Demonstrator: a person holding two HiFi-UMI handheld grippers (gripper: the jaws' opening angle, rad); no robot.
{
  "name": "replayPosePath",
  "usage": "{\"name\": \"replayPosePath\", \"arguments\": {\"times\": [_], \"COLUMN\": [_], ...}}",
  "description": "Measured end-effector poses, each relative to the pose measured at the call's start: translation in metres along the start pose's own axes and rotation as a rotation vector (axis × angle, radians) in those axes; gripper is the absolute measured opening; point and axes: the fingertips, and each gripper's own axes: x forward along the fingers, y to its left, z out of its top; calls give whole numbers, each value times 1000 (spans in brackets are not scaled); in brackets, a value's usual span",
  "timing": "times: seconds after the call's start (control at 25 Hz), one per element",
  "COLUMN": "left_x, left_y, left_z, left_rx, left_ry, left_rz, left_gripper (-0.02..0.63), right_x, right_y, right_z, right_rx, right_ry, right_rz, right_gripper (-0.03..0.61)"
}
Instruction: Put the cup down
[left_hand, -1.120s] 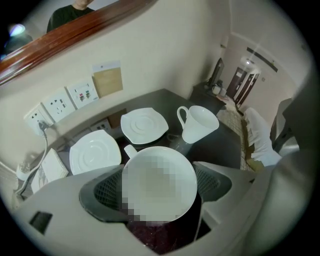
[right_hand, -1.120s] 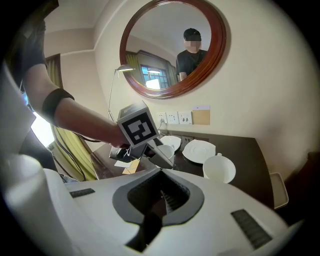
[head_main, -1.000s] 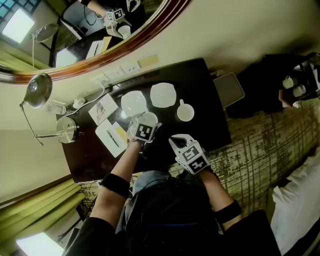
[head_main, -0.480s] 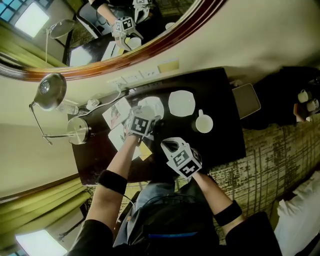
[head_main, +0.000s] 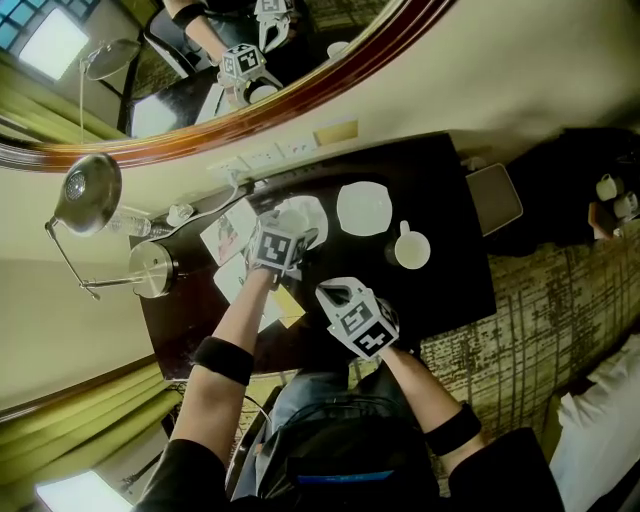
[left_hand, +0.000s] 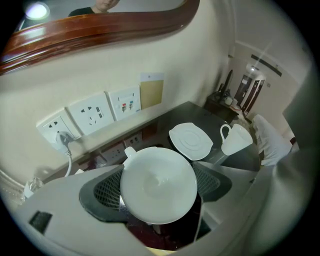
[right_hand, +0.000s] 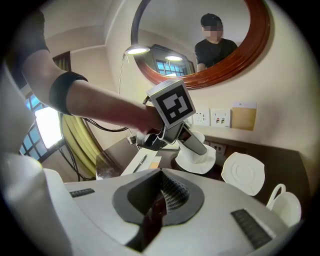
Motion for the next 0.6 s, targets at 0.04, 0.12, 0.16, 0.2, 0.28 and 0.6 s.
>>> {"name": "replayPosePath", "arguments": {"times": [0.04,0.12,0.16,0.2,0.28,0.6], "left_x": [1,2,2,3,4,-4], "left_y": [0,1,1,1,3,0], "left_z": [1,4,5,5,5,16], "left_rx": [-2,-12,-17,-20,-26,3], "left_ry": [-8,-22,-26,-29,-35,-44], "left_rz": [-1,-4,-5,-5,-1,24], "left_gripper": [428,428,428,428,430,482], "right_x": [0,0,1,0,-1,-10], "right_y": [0,1,2,2,3,0], "right_z": [-1,-3,-4,-5,-5,-6], "right_rx": [2,3,4,5,7,7], "right_ry": [2,7,9,10,12,11], "right_rz": [0,2,4,5,5,-1], "right_gripper": [2,2,2,2,2,2]}}
